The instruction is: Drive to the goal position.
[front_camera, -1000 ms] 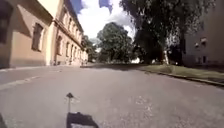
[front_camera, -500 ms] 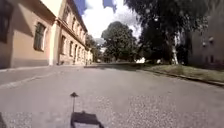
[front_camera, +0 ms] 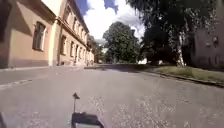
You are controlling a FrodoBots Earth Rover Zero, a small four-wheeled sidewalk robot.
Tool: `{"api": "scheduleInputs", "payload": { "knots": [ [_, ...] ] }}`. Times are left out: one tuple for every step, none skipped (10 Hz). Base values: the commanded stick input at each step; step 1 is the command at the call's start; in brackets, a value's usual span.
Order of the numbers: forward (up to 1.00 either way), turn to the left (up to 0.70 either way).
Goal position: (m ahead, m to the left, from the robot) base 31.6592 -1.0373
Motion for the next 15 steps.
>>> {"api": "scheduleInputs", "payload": {
  "knots": [
    [1.00,0.00],
    [1.00,0.00],
    [1.00,0.00],
    [1.00,0.00],
    [1.00,0.00],
    [1.00,0.00],
    [1.00,0.00],
    [1.00,0.00],
    [1.00,0.00],
    [1.00,0.00],
    [1.00,0.00],
    [1.00,0.00],
    [1.00,0.00],
    [1.00,0.00],
    [1.00,0.00]
  ]
}}
